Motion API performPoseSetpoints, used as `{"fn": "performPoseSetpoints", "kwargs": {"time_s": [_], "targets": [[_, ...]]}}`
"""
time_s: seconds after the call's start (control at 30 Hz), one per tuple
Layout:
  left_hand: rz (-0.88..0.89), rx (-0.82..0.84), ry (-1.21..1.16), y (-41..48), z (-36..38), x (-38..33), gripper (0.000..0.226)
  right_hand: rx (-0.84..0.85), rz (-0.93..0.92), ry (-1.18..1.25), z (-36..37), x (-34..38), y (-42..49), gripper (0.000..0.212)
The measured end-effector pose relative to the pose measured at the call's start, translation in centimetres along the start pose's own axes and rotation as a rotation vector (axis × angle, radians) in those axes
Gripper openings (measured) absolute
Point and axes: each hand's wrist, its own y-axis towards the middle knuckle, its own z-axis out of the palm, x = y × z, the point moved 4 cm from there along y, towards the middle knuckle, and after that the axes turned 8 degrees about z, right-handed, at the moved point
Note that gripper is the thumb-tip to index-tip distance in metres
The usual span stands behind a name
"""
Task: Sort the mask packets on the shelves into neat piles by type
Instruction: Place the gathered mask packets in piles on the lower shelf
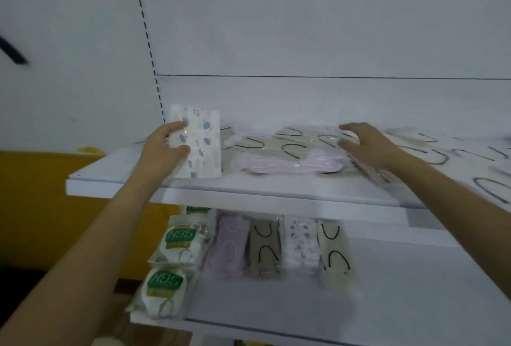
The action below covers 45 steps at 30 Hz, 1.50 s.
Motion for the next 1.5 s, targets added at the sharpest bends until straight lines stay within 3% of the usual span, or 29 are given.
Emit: {"fn": "performPoseSetpoints", "kwargs": {"time_s": [0.07,0.13,0.2,0.27,0.4,0.5,0.57,0.7,0.9,1.17,1.33,1.5], "targets": [[0.004,0.007,-0.074,-1.6,-1.3,0.3,0.045,-0.066,-0.120,0.310,1.8,5.4,-3.6,0.030],[0.010,0.075,-0.161,-4.4,-1.4,0.6,0.043,0.057,-0.205,0.524,5.4,10.1,-8.1,0.027],[0.008,0.166,-0.247,-7.8,-0.9,1.1,0.042,0.103,-0.298,0.543,9.2,13.0,-12.4,0.038],[0.003,0.212,-0.313,-11.1,-0.6,2.0,0.042,0.019,-0.391,0.510,11.6,14.1,-15.7,0.039],[-0.082,0.186,-0.341,-15.6,-1.0,5.3,0.042,-0.014,-0.319,0.551,15.9,13.6,-19.6,0.038],[-0.203,0.181,-0.334,-18.1,0.1,8.8,0.038,0.247,-0.141,0.723,20.7,12.0,-21.0,0.037],[-0.267,0.164,-0.256,-19.9,1.5,11.2,0.031,0.382,0.075,0.837,24.1,9.9,-21.8,0.032],[-0.400,0.228,-0.157,-23.1,6.3,15.1,0.024,0.324,0.334,0.747,28.8,3.9,-23.5,0.028],[-0.439,0.560,-0.150,-24.3,14.8,16.1,0.045,0.278,0.565,0.702,28.8,-5.2,-20.8,0.041],[-0.423,0.527,0.029,-17.1,26.5,17.1,0.044,0.082,0.579,0.576,27.4,-11.3,-11.7,0.040],[-0.413,0.558,0.117,-13.6,32.4,20.7,0.050,0.237,0.432,0.415,29.8,-14.9,-5.5,0.047],[-0.383,0.589,0.226,-13.5,35.9,23.5,0.052,0.412,0.425,0.216,33.5,-18.9,-2.9,0.061]]}}
